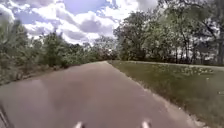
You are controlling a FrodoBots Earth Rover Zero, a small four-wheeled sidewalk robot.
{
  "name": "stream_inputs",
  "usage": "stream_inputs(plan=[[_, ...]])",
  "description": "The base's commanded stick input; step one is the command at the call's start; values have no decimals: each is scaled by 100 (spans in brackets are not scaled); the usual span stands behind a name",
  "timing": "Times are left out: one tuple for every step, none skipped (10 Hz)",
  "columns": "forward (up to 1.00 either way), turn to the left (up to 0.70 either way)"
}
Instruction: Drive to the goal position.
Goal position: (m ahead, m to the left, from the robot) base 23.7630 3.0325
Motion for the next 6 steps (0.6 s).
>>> stream_inputs(plan=[[100,27],[100,27],[100,27],[100,27],[100,27],[100,27]])
